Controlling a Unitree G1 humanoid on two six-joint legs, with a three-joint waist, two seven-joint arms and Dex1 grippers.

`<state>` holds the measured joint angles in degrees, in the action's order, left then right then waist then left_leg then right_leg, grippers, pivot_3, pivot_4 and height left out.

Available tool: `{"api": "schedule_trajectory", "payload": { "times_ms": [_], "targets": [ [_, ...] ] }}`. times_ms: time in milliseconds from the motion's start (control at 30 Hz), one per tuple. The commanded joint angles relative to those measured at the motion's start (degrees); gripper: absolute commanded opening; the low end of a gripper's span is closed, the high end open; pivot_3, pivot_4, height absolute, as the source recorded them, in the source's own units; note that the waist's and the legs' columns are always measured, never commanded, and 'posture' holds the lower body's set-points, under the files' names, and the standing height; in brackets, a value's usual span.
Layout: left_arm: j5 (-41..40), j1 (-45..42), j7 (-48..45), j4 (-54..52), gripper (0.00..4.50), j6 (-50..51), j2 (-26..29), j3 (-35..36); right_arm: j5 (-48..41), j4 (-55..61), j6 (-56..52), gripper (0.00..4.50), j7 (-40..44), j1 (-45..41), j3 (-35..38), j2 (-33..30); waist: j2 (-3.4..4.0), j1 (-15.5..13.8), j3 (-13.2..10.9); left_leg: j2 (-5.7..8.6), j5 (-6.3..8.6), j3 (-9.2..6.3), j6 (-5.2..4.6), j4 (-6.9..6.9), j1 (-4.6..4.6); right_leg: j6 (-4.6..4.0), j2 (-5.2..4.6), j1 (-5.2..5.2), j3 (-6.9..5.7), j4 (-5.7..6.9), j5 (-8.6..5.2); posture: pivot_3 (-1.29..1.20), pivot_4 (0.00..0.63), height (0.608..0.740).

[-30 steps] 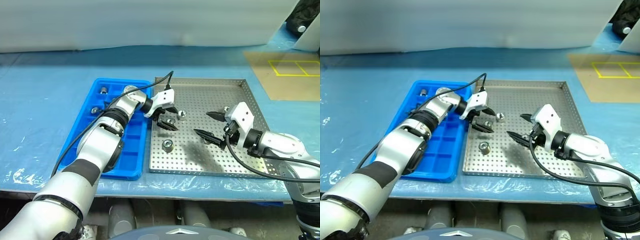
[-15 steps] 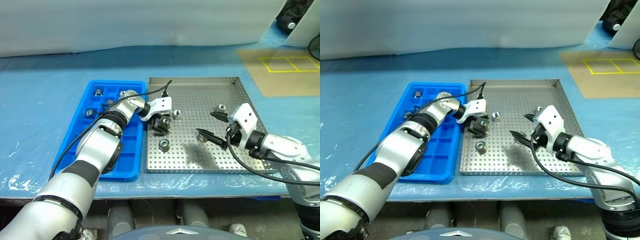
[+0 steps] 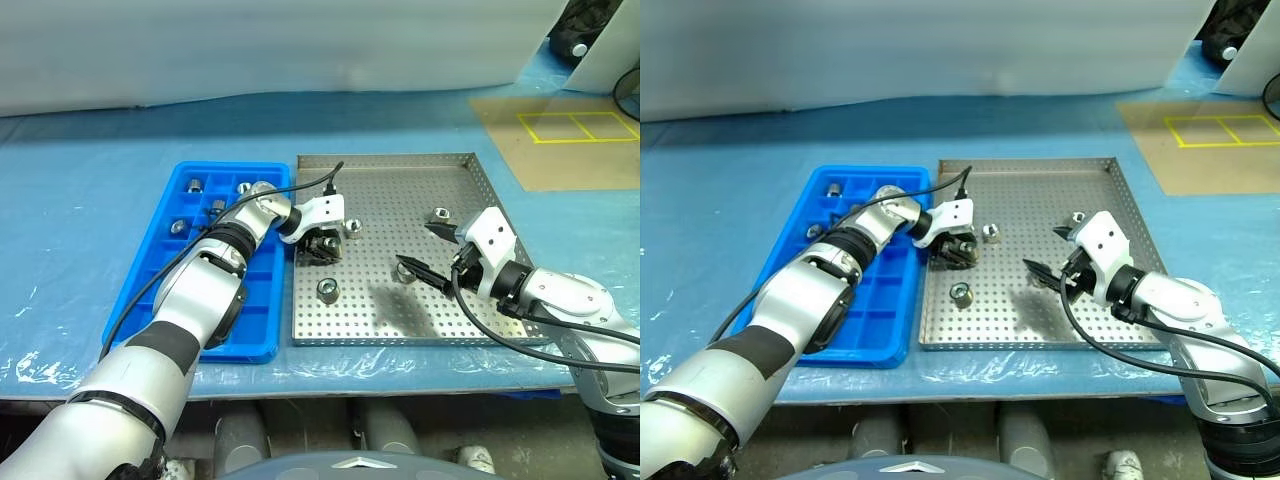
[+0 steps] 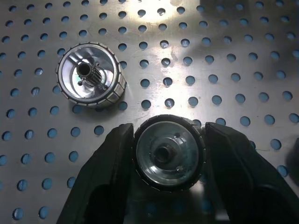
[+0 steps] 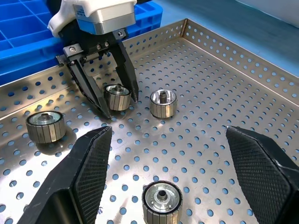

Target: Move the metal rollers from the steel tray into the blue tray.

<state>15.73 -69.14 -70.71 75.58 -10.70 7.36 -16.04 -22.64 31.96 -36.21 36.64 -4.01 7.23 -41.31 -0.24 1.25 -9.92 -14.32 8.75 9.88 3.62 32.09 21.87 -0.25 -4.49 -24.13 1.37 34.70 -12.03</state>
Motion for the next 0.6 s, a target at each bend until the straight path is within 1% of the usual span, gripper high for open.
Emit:
{"api": "schedule_trajectory", "payload": {
  "times_ms": [33, 167, 333, 367, 433, 500, 600],
  "targets": [
    [-0.3, 0.6, -2.0, 0.1, 1.87, 0.9, 0.7, 0.6, 0.3, 0.5, 1.5, 3.99, -0.3, -1.5, 0.5, 0.2, 0.00, 0.0, 0.0, 0.00, 0.01, 0.01, -0.01, 0.00, 0.00, 0.00, 0.00, -0.01, 0.01, 0.00, 0.00, -0.52, 0.150, 0.740],
    [-0.8, 0.3, 1.2, -0.3, 1.87, -0.1, 1.2, 1.9, 0.5, -0.4, 1.9, 3.99, -0.1, -2.6, -0.3, 0.4, 0.00, 0.1, 0.0, 0.02, 0.03, 0.05, -0.04, -0.01, 0.03, 0.00, -0.01, -0.05, 0.04, -0.01, 0.00, -0.50, 0.150, 0.740],
    [-3.6, -0.8, -1.6, -1.7, 1.87, -1.0, 2.4, 4.5, 0.4, -1.7, 2.4, 3.99, 0.9, -3.8, -1.4, 0.5, -0.03, 0.1, 0.0, 0.03, 0.04, 0.06, -0.05, 0.00, 0.15, 0.01, -0.01, -0.15, 0.06, -0.01, 0.01, -0.46, 0.150, 0.740],
    [-4.8, -1.1, -2.5, -2.1, 1.87, -0.6, 2.7, 5.6, 0.7, -2.3, 2.7, 3.99, 1.2, -4.3, -1.9, 0.5, -0.03, 0.1, 0.0, 0.03, 0.04, 0.07, -0.06, -0.01, 0.16, 0.01, -0.01, -0.18, 0.08, -0.01, 0.01, -0.45, 0.150, 0.740],
    [-9.7, -1.2, -7.8, -4.9, 1.87, 2.0, 4.5, 9.4, 1.0, -4.3, 3.6, 3.99, 2.3, -6.7, -3.6, 0.8, -0.07, 0.1, 0.0, 0.03, 0.05, 0.08, -0.07, -0.03, 0.17, 0.01, -0.01, -0.21, 0.08, -0.01, 0.02, -0.41, 0.150, 0.740],
    [-12.9, -0.2, -12.3, -8.2, 1.87, 4.8, 6.4, 11.5, 1.3, -6.2, 4.4, 3.99, 3.3, -8.6, -5.0, 1.2, -0.08, -0.1, -0.1, 0.03, 0.04, 0.11, -0.05, -0.06, 0.22, 0.01, -0.01, -0.29, 0.10, 0.01, 0.03, -0.38, 0.150, 0.740],
    [-16.9, 5.1, -15.8, -18.0, 1.87, 10.2, 10.7, 13.6, 2.2, -10.0, 6.3, 3.99, 5.5, -12.2, -7.8, 2.1, -0.07, -0.5, -0.1, 0.04, 0.03, 0.12, -0.04, -0.17, 0.18, 0.00, -0.02, -0.30, 0.10, 0.00, 0.03, -0.31, 0.150, 0.740]
  ]
}}
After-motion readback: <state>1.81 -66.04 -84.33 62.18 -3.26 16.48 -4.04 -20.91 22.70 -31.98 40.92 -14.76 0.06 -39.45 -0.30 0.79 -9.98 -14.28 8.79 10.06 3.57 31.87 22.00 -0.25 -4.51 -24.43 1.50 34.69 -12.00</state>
